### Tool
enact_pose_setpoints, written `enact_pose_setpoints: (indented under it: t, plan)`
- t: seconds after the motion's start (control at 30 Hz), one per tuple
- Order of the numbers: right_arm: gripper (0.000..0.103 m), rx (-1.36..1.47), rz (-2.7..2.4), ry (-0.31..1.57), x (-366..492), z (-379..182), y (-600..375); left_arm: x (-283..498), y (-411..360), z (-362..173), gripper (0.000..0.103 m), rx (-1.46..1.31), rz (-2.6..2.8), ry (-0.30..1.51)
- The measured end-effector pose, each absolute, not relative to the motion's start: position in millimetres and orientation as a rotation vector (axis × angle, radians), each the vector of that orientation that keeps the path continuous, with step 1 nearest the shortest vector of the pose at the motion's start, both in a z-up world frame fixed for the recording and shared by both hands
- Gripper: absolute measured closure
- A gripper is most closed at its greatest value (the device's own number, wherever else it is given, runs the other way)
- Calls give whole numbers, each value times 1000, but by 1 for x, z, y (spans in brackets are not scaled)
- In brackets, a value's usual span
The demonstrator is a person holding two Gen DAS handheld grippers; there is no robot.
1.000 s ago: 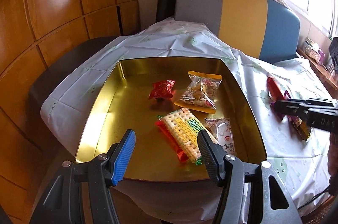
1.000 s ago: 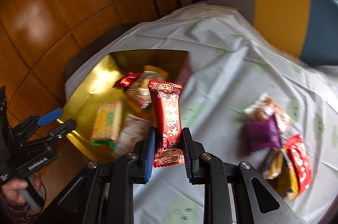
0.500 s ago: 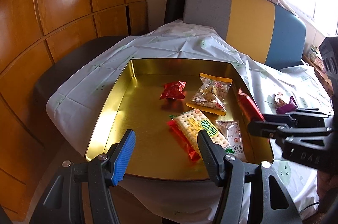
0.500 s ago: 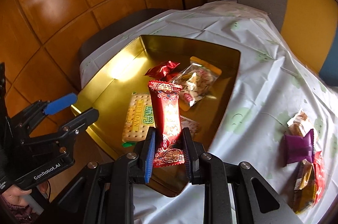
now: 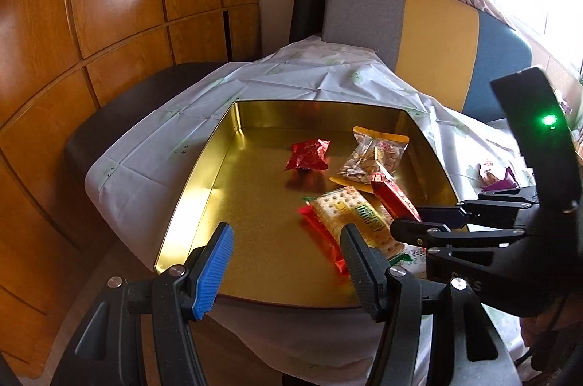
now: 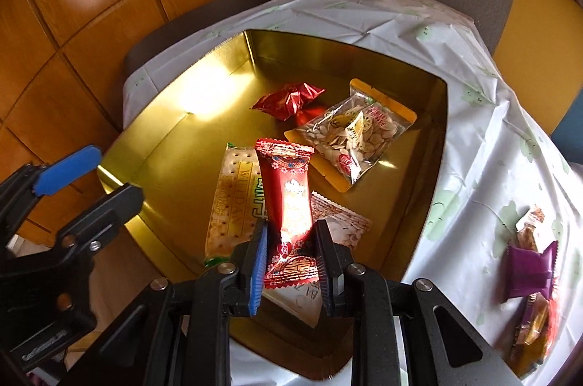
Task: Organize snacks
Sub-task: 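Carry the red candy bar into the gold tray and open the right tool, then withdraw the right tool from the tray toward the remaining snacks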
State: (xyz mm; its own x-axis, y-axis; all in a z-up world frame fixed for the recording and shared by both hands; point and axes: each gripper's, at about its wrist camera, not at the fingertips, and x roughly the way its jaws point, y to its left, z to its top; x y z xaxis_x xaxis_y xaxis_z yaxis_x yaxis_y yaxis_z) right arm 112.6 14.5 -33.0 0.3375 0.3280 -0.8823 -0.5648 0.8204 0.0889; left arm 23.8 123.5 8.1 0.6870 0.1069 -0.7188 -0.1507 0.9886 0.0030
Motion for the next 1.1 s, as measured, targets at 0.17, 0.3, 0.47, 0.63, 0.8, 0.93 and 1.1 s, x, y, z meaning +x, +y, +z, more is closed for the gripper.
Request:
enact_pose_setpoints:
  t: [0.17, 0.3, 0.47, 0.63, 0.8, 0.93, 1.1]
  plan:
    - [77, -221, 580, 1091, 115, -40, 12, 24, 129, 4, 41, -66, 155, 809]
    - [65, -199, 586, 1077, 113, -38, 7, 23, 129, 2, 41, -70, 155, 811]
    - [56, -182, 586, 1051, 107, -33, 4, 21, 127, 4, 41, -67, 154, 801]
    - [47, -160, 574, 987, 99, -21, -4, 19, 126, 9, 41, -64, 166, 785]
    - [36, -138, 536, 829, 83, 6, -20, 18, 126, 13, 41, -63, 179, 771]
    - [2, -115, 472, 634, 65, 35, -38, 14, 124, 17, 41, -53, 193, 744]
    - [0, -78, 397, 501, 53, 60, -63, 10, 121, 25, 41, -45, 201, 707]
